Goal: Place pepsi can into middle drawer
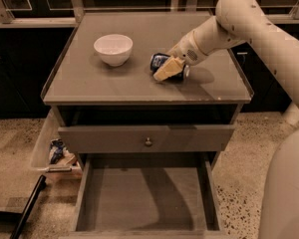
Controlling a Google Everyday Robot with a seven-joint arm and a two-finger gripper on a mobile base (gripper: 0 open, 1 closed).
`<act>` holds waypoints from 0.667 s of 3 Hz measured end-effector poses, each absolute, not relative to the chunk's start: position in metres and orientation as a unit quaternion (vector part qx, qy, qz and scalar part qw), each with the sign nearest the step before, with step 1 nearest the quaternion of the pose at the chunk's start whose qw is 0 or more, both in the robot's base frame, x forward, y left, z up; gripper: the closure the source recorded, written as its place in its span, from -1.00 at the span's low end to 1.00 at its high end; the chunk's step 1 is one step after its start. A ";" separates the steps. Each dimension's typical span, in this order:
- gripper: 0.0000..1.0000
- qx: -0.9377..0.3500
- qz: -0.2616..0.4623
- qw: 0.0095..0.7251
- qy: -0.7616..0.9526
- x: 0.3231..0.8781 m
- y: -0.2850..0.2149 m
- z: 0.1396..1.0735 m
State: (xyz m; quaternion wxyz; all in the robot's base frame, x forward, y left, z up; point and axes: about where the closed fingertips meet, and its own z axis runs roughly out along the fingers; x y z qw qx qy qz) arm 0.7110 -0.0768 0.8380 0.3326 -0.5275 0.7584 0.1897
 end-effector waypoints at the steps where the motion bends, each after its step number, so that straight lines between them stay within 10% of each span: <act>1: 0.77 -0.528 0.190 0.333 0.758 0.711 -0.077 0.838; 2: 1.00 -0.528 0.190 0.333 0.758 0.711 -0.077 0.842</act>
Offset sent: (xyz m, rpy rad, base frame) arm -0.0282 -0.0093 0.0031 -0.0062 -0.0366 -0.0225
